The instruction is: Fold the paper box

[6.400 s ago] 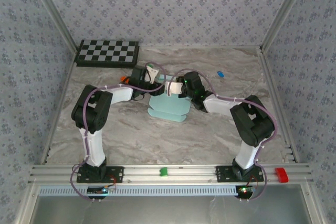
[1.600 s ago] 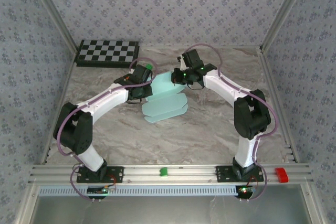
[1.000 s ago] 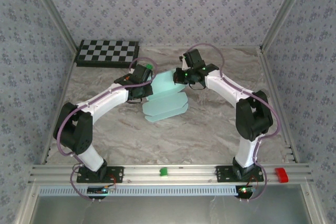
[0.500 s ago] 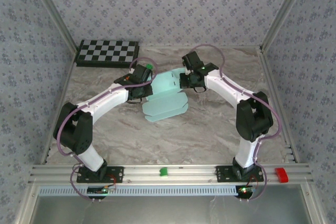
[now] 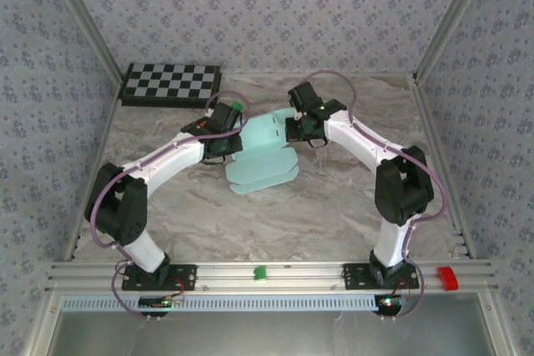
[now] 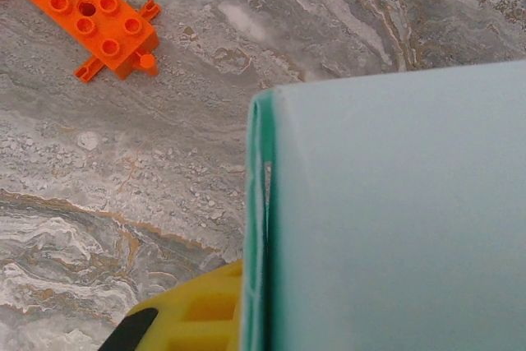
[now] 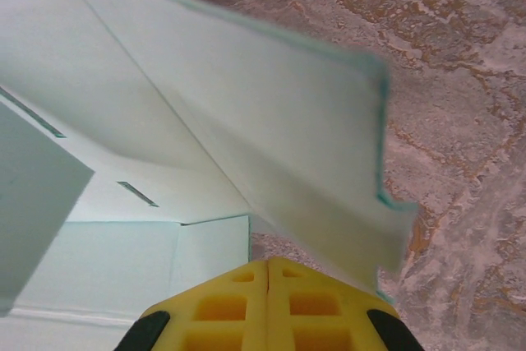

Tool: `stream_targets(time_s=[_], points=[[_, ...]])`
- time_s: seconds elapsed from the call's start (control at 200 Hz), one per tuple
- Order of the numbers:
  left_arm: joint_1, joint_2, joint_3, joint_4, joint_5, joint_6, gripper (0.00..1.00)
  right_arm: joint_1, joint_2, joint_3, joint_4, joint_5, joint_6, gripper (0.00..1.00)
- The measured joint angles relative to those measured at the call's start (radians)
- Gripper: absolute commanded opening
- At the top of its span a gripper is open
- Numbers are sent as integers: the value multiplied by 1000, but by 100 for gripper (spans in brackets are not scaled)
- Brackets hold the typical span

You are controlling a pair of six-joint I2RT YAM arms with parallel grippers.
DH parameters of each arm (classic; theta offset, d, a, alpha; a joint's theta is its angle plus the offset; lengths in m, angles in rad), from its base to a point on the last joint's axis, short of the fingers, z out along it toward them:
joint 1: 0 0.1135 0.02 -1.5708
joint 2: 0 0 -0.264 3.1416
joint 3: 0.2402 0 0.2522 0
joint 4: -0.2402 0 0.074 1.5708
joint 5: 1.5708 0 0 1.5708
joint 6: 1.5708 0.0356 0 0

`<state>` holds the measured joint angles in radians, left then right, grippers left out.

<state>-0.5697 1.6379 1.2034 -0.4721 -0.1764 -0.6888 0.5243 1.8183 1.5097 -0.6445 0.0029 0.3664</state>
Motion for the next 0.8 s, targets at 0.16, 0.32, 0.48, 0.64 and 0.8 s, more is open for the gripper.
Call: stream_targets(time_s=[0.16, 0.32, 0.48, 0.64, 0.8], points=[[0, 0, 0, -3, -3, 7, 0, -18, -3, -14, 47, -71, 4, 2], [0, 0, 0, -3, -3, 7, 0, -39, -10, -44, 107, -147, 15, 2], [0, 0, -1, -3, -3, 7, 0, -40, -11, -52, 159, -213, 21, 2], [0, 0, -1, 3, 5, 7, 0, -37, -11, -54, 191, -265, 26, 2], [0, 0, -1, 5, 9, 7, 0, -29, -10, -54, 201, -296, 26, 2]])
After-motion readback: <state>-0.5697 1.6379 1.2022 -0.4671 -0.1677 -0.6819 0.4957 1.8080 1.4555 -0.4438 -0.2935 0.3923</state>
